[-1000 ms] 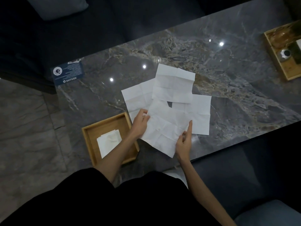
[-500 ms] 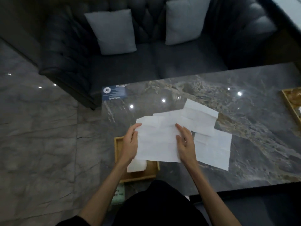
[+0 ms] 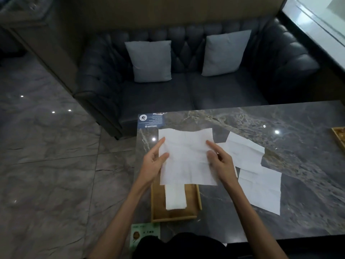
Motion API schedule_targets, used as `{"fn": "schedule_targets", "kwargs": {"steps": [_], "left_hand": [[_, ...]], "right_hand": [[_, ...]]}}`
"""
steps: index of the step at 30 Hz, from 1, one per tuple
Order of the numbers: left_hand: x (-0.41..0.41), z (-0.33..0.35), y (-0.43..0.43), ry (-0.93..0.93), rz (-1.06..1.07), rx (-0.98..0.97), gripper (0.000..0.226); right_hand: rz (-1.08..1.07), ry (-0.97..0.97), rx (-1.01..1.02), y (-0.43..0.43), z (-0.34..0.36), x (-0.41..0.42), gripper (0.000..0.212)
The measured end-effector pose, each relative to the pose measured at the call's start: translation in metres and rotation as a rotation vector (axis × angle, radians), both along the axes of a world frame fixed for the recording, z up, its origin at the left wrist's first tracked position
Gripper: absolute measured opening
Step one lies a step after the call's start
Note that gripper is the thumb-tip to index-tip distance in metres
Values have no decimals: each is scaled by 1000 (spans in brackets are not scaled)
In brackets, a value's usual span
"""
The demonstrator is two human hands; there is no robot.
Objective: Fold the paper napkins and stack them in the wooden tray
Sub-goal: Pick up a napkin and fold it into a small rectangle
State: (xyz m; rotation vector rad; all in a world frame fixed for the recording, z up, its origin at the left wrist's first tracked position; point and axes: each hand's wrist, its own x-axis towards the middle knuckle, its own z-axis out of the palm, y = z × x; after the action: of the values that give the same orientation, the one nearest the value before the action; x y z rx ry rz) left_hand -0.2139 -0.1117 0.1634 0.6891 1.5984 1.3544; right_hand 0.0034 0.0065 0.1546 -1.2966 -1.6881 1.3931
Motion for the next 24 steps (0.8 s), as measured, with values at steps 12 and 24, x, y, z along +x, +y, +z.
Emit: {"fn": "schedule_targets", "kwargs": {"steps": [12,24], "left_hand": [[-56,94,47,307,-789,-19,67],[-68,19,34,-998,-130,98,100]], "right_hand": [[478,-49,28,30,40,-42,96],[121,288,-205,48,62,-84,65]]}}
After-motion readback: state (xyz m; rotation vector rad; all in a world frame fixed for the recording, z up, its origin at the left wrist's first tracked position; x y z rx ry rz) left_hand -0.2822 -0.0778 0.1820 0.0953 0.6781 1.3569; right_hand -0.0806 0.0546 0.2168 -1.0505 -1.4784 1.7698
